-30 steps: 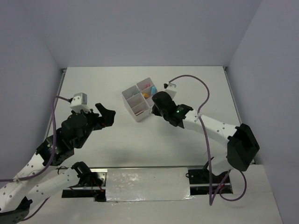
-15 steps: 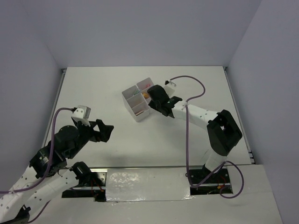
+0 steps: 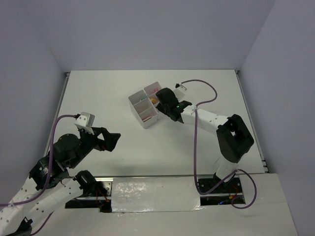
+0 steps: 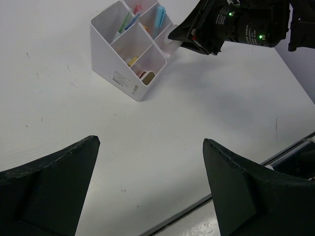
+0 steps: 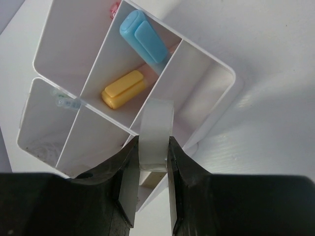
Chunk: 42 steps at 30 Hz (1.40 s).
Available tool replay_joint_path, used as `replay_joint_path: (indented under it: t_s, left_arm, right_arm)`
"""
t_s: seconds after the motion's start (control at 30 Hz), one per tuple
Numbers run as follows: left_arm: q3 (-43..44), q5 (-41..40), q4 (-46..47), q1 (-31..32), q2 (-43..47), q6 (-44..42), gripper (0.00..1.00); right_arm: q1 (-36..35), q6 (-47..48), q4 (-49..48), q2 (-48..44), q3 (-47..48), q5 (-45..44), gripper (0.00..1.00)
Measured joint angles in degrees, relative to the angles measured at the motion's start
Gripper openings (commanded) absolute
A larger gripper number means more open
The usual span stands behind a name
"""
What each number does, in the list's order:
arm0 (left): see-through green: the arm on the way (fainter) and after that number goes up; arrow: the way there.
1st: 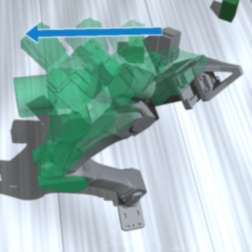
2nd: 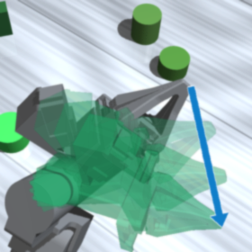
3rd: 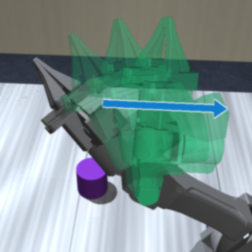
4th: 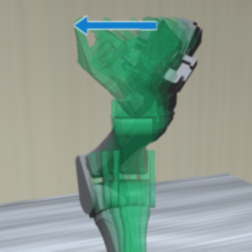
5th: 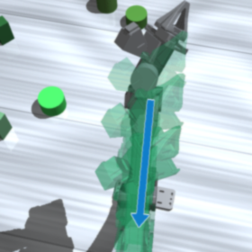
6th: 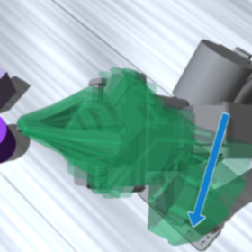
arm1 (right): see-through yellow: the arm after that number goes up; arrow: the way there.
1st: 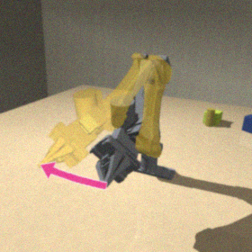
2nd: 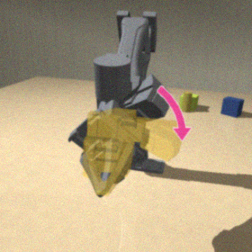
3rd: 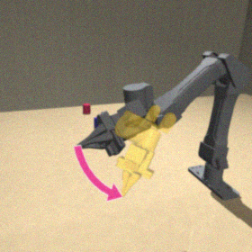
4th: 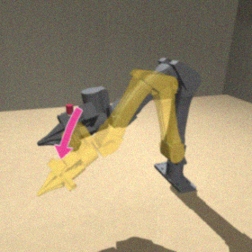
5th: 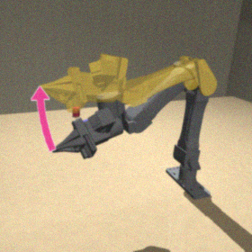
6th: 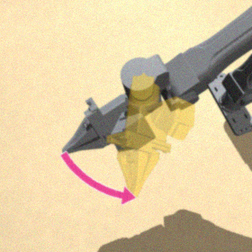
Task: Sort the stationery into containers
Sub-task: Place the stationery in the storage box, then reset both arms
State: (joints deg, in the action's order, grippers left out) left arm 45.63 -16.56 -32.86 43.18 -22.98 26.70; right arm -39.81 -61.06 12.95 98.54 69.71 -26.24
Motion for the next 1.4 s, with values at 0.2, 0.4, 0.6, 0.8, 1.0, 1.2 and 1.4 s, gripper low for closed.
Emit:
replay_joint_path:
  t_s: [0.2,0.4,0.6,0.8,1.0,1.2,1.4]
  left_arm:
    - [0.0,0.55,0.33,-0.31,0.11,-0.31,0.99]
    - [0.0,1.09,0.35,-0.46,0.11,-1.09,0.99]
    - [0.0,1.49,0.35,-1.29,0.11,-1.14,0.99]
    - [0.02,-2.86,-0.2,-2.27,-0.22,0.04,0.99]
    - [3.15,-14.12,-6.03,-10.91,-9.22,5.07,0.99]
    - [3.13,-15.37,-7.02,-24.09,-9.31,4.94,0.99]
    - [3.63,-15.37,-6.99,-25.05,-5.77,3.41,0.99]
  right_arm:
    - [1.2,-0.72,0.04,1.49,0.11,0.15,0.33]
    - [2.03,-0.81,0.28,2.16,0.11,0.37,0.59]
    - [2.1,0.52,0.68,2.08,0.39,0.52,0.63]
    - [2.05,7.56,0.17,-5.16,-1.44,1.38,0.63]
    - [-0.79,26.73,0.39,-30.93,-9.11,-0.46,0.66]
    - [-2.03,39.89,10.97,-56.7,-10.12,-2.97,1.0]
    - [-2.01,43.32,27.93,-68.04,-3.96,-6.25,1.0]
